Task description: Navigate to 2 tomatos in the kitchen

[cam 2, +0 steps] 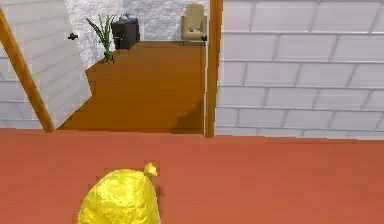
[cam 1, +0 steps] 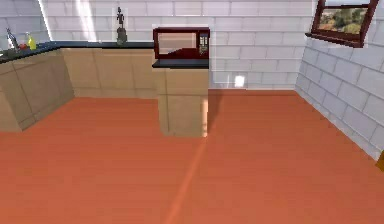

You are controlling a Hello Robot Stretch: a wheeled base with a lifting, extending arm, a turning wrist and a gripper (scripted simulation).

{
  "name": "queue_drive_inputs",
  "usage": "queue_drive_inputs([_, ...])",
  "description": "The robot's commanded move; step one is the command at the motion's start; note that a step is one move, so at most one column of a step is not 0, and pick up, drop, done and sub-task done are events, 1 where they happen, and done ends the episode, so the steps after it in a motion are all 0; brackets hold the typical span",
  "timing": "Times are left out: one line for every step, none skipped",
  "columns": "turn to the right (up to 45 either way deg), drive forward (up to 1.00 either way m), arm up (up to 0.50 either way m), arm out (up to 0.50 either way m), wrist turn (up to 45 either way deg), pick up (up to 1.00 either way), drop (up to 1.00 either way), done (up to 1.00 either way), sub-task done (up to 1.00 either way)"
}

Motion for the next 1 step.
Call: queue_drive_inputs([0.0,0.8,0.0,0.0,0.0,0.0,0.0,0.0,0.0])
